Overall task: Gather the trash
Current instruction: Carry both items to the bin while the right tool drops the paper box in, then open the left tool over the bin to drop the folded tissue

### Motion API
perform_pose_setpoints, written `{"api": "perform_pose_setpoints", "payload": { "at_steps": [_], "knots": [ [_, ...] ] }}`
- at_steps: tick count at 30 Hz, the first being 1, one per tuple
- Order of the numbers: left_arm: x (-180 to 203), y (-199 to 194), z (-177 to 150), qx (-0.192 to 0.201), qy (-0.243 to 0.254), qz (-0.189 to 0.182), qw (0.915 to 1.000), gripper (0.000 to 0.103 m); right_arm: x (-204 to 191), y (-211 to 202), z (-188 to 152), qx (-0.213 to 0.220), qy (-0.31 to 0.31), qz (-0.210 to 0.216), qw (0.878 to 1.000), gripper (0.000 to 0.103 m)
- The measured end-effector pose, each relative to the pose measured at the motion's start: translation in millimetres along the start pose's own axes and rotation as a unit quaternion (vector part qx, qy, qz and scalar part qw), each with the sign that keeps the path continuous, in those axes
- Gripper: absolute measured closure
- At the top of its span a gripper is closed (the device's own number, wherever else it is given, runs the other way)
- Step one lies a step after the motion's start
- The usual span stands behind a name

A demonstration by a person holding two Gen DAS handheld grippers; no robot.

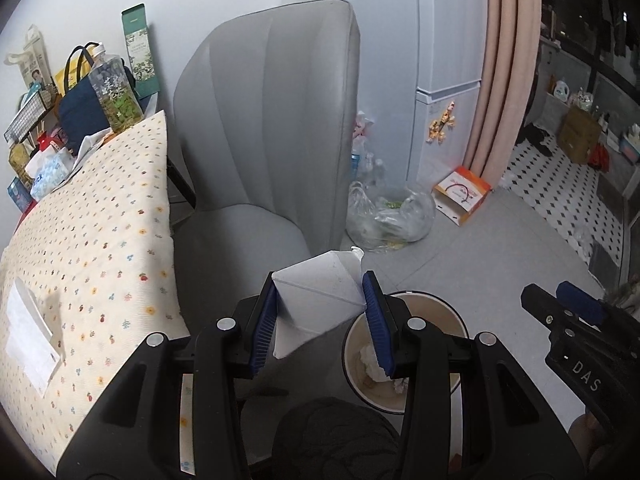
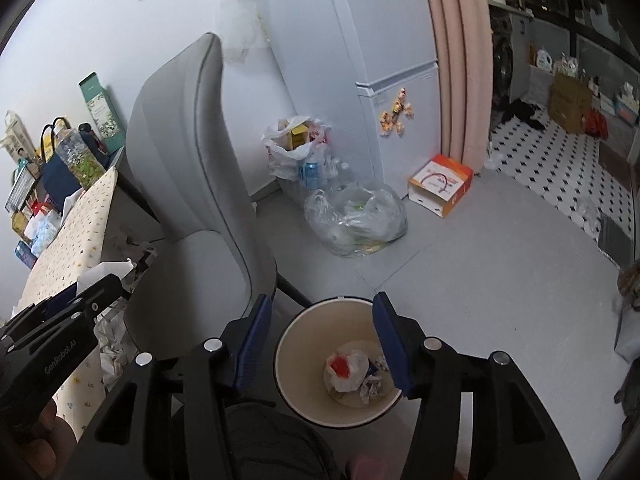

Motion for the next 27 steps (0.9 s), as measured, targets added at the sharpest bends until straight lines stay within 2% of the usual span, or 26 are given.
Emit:
{"api": "perform_pose_setpoints", "payload": {
  "at_steps": [3, 6, 12, 14, 16, 18, 22, 27],
  "knots": [
    [7.5, 2.7, 2.2, -0.001, 0.007, -0.006, 1.0, 0.061, 7.5, -7.0, 2.0, 0.009, 0.005, -0.004, 1.0, 0.046],
    [15.5, 5.8, 5.1, -0.001, 0.013, -0.015, 0.9998, 0.061, 14.4, -20.1, 6.0, 0.027, 0.01, -0.01, 1.0, 0.038],
    [46.1, 10.1, 17.8, 0.003, 0.034, -0.05, 0.9982, 0.059, 35.6, -38.2, 12.6, 0.053, 0.022, -0.032, 0.998, 0.026],
    [55.0, 11.1, 21.8, 0.005, 0.036, -0.072, 0.9968, 0.052, 48.5, -41.3, 16.2, 0.056, 0.037, -0.04, 0.997, 0.026],
    [57.1, 9.9, 24.2, 0.011, 0.03, -0.079, 0.9964, 0.024, 57.0, -43.1, 18.7, 0.058, 0.046, -0.045, 0.996, 0.026],
    [56.5, 6.3, 25.9, 0.022, 0.029, -0.077, 0.9964, 0.017, 61.2, -45.6, 20.3, 0.058, 0.052, -0.044, 0.996, 0.026],
    [49.8, -1.7, 27.0, 0.026, 0.031, -0.061, 0.9973, 0.008, 55.6, -54.7, 21.4, 0.068, 0.046, -0.035, 0.996, 0.026],
    [36.2, -17.4, 22.0, 0.035, 0.019, -0.05, 0.9979, 0.006, 48.1, -60.8, 17.6, 0.069, 0.034, -0.026, 0.997, 0.025]
  ]
}}
Point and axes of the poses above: each gripper's, at about its wrist camera, not at the fingertips, and y roughly the way its jaws point, x to its right, z to its top, the point moved 5 cm from there along y, roughly the way its jaws point, and after that the axes turned 14 degrees about y, right-handed, at the moved point
